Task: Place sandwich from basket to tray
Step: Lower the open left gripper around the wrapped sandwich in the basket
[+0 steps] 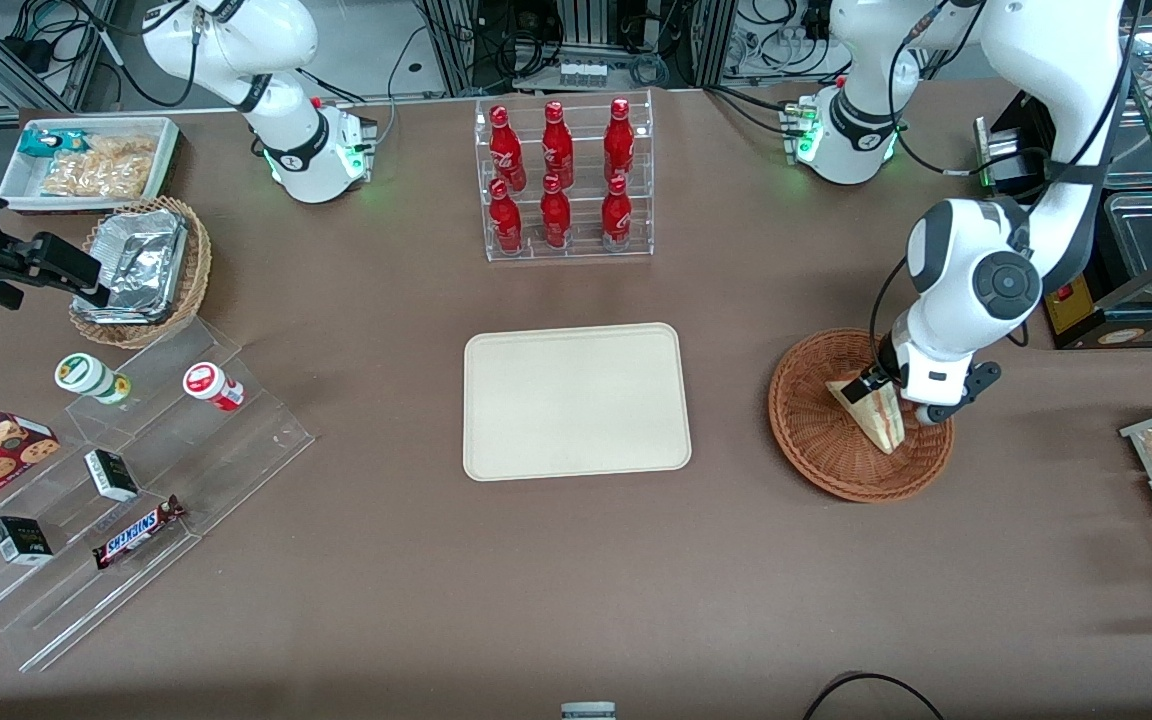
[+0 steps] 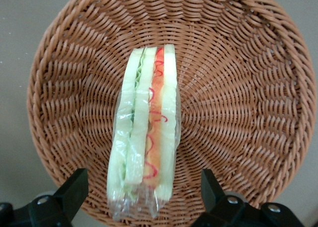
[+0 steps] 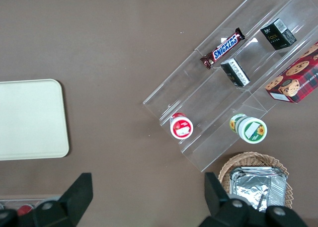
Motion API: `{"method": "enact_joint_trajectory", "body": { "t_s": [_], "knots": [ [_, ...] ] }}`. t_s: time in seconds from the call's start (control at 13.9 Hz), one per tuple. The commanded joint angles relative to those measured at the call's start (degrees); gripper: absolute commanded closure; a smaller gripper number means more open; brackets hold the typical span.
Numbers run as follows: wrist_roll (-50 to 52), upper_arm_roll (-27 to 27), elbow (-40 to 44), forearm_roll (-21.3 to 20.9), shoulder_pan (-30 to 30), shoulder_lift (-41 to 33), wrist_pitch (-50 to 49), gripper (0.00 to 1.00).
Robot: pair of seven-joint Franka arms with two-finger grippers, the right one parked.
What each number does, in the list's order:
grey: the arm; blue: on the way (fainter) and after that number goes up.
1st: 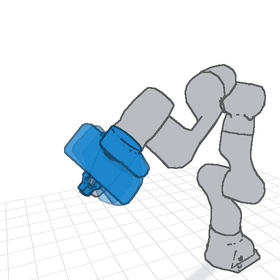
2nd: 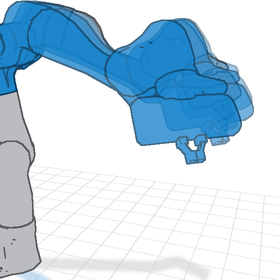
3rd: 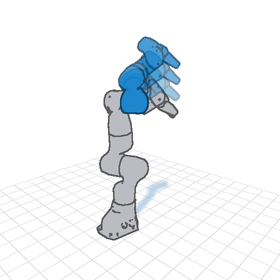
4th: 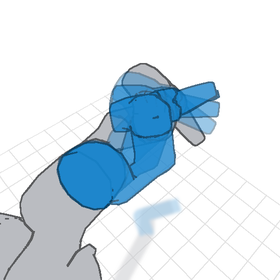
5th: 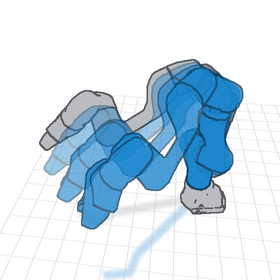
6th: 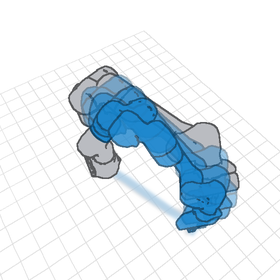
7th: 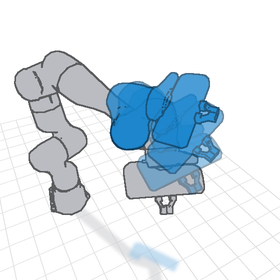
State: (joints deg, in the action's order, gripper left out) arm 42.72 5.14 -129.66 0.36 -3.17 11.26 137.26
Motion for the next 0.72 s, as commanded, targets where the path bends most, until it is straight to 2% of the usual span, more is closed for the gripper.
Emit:
{"method": "enact_joint_trajectory", "body": {
  "t_s": [0.0, 0.07, 0.14, 0.22, 0.29, 0.36, 0.65],
  "knots": [
    [1.05, -0.21, 0.11, -0.27, 0.09, 2.18, 2.57, 0.02],
    [0.96, -0.21, 0.02, -0.27, 0.09, 2.54, 3.45, 0.07],
    [0.62, -0.21, 0.02, -0.27, 0.09, 2.45, 3.46, 0.25],
    [0.44, -0.3, 0.02, -0.27, 0.09, 2.37, 3.46, 0.53],
    [0.44, -0.3, 0.02, -0.27, 0.09, 2.28, 3.37, 0.74],
    [0.35, -0.3, 0.02, -0.27, 0.0, 2.19, 3.28, 0.85],
    [0.08, -0.21, 1.59, -0.36, -0.17, 0.09, 0.66, 0.93]
  ]
}}
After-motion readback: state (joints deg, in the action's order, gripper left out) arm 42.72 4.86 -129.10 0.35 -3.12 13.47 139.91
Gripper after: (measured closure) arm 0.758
